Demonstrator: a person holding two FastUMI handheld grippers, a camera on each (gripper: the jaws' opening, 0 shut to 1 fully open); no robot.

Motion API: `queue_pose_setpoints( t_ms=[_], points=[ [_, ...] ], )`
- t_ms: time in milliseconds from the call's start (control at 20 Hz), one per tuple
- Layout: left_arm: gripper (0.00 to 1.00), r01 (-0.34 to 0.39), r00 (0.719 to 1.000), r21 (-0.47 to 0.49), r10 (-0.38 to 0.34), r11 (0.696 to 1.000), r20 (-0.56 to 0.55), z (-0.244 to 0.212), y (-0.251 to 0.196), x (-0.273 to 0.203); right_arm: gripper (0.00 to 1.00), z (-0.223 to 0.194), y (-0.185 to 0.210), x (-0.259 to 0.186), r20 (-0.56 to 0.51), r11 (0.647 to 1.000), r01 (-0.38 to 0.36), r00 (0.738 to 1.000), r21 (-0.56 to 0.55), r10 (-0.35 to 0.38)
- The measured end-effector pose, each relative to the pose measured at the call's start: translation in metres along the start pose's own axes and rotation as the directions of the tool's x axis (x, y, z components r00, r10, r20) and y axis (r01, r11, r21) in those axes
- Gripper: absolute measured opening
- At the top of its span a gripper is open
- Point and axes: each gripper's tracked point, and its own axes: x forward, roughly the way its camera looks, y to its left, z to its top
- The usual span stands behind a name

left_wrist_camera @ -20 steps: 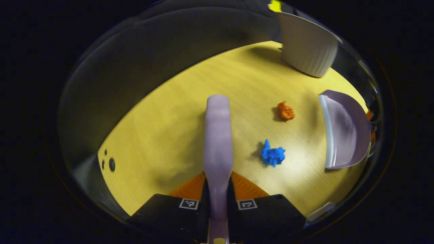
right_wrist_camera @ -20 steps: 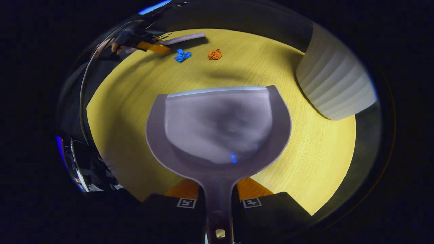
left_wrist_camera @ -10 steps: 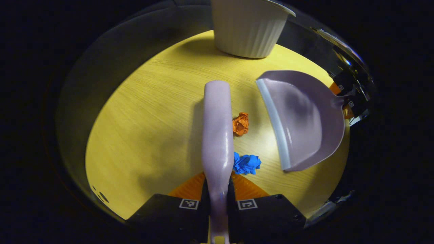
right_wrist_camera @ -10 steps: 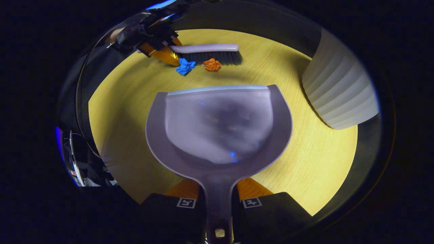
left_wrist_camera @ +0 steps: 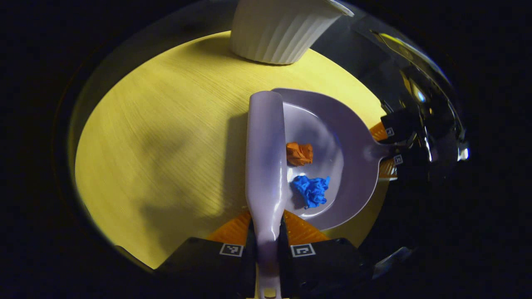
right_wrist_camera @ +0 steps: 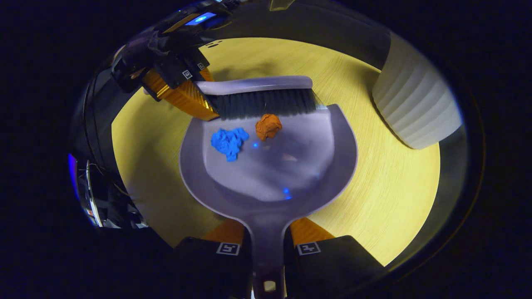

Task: Pick up the small broom and dustpan from the desktop, sweep the trash into the dustpan with the broom, and then empty the trash into the garbage bin.

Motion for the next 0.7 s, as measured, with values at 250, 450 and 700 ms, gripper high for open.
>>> queue_pose_setpoints(
  t_ms=[250,450,700],
  points=[
    [0.27,-0.039,0.987,-0.124,0.057,0.992,0.151,0.01,-0.004,-0.01,0.34,0.002,-0.001,-0.001,0.01,0.998,-0.003,1.0,0.065,0.002],
    [0.26,-0.083,0.95,-0.195,0.137,0.977,0.281,0.01,-0.005,-0.027,0.35,0.004,0.002,-0.007,0.045,0.995,0.019,0.999,0.102,-0.024],
    [0.27,-0.151,0.853,-0.359,0.305,0.921,0.425,-0.046,0.025,-0.078,0.35,0.009,-0.001,-0.024,0.083,0.994,0.067,0.994,0.091,-0.075]
  ],
)
